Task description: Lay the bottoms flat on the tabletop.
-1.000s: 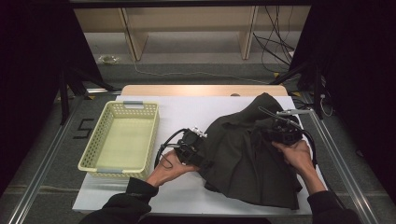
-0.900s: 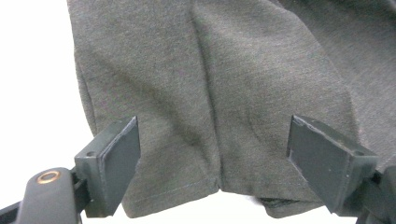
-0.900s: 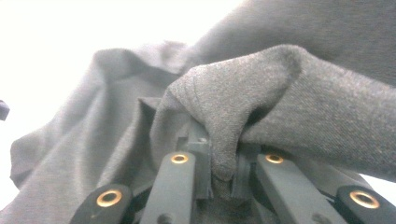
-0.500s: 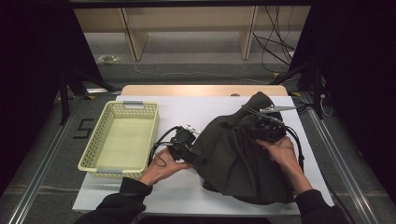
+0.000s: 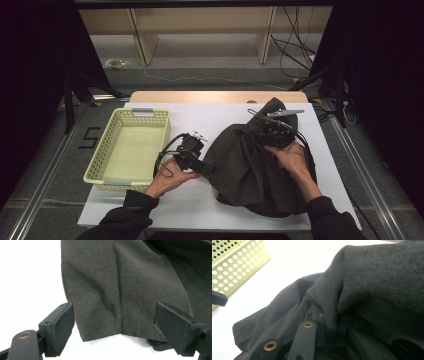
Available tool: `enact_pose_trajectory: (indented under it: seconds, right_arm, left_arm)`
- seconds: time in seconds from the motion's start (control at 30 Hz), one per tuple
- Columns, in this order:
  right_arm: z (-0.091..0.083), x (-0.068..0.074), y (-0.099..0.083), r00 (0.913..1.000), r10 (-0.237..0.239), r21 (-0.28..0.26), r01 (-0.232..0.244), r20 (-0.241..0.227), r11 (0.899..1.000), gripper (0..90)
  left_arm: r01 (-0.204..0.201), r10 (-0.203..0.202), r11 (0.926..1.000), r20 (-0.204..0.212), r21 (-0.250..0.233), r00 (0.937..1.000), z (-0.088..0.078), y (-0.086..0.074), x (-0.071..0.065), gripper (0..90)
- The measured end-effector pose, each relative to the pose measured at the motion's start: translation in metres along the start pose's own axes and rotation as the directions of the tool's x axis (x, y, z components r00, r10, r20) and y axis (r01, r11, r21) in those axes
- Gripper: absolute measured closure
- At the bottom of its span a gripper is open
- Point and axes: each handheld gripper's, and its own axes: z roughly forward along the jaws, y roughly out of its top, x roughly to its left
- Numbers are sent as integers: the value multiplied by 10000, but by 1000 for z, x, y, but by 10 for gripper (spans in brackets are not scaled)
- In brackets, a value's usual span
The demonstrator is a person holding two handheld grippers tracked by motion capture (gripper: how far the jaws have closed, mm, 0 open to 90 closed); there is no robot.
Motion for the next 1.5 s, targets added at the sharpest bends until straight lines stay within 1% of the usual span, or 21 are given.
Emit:
enact_pose_trajectory:
  seconds: [0.2, 0.23, 0.3, 0.47, 0.67, 0.8, 0.83, 0.97, 1.03, 1.17, 1.23, 1.4, 1.5]
  right_arm:
    - [7, -1, 6, 9999, 66, 17, -66, 77, 10000, 825]
    - [8, -1, 8, 9999, 27, 68, -27, 127, 10000, 825]
    - [9, -1, 12, 9996, -130, 190, 126, 235, 9997, 825]
    - [12, -4, 17, 9999, 96, 136, -97, 92, 9999, 825]
    - [19, -3, 25, 9997, 200, 163, -203, 158, 9997, 825]
    - [26, 4, 33, 9998, 141, 216, -144, 119, 9997, 824]
    - [29, 6, 35, 9999, 65, 214, -67, 131, 9997, 824]
    - [39, 18, 44, 9999, -93, 292, 91, 60, 9995, 823]
    - [44, 23, 48, 9999, -118, 337, 118, 7, 9994, 823]
    - [50, 35, 54, 9997, -179, 318, 184, -153, 9993, 822]
    - [52, 41, 55, 9994, -295, 310, 301, -196, 9991, 821]
    - [61, 44, 56, 9997, -176, 494, 184, -160, 9986, 817]
    - [65, 46, 55, 9997, -188, 626, 197, -158, 9978, 812]
  left_arm:
    - [23, -23, 10000, -15, -20, 10000, -1, 0, 3, 160]
    - [76, -76, 10000, 12, -52, 10000, -1, 0, 3, 160]
    - [157, -155, 9998, 191, -117, 9997, -2, 0, 3, 158]
    - [80, -76, 9998, 231, -193, 9997, -2, 2, 0, 156]
    - [9, -3, 9997, 269, -240, 9996, -3, 3, -2, 156]
    - [58, -50, 9996, 269, -286, 9996, -4, 3, -2, 156]
    - [46, -39, 9996, 259, -276, 9997, -4, 3, -2, 156]
    - [7, -1, 9996, 236, -269, 9997, -5, 3, 0, 156]
    - [54, -46, 9995, 242, -317, 9997, -6, 3, 0, 156]
    - [103, -95, 9993, 221, -352, 9997, -7, 3, 1, 156]
    - [107, -100, 9993, 213, -368, 9997, -7, 3, 1, 156]
    - [15, -7, 9993, 216, -379, 9998, -7, 4, -2, 156]
    - [79, -71, 9991, 209, -425, 9998, -7, 4, -1, 156]
